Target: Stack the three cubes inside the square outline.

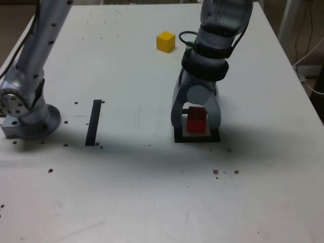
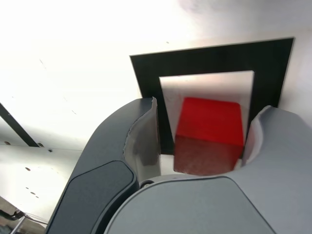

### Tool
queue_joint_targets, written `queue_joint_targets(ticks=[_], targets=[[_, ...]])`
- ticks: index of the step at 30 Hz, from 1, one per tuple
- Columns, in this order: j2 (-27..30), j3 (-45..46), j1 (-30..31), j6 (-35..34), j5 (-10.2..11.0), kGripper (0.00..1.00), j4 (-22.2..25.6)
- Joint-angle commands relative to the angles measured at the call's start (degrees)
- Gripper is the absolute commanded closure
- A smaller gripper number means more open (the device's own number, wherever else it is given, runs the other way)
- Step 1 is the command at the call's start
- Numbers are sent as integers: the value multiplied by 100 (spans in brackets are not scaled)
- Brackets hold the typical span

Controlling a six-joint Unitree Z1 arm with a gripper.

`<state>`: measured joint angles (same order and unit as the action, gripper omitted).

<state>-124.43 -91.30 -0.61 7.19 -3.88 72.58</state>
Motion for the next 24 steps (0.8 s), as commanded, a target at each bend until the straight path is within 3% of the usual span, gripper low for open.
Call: queue_joint_targets(ticks=[1, 12, 24], targets=[[162, 131, -114, -11, 128, 1, 34], [712, 105, -1003, 99, 815, 1, 508], [470, -1005, -2074, 704, 1068, 0, 923]])
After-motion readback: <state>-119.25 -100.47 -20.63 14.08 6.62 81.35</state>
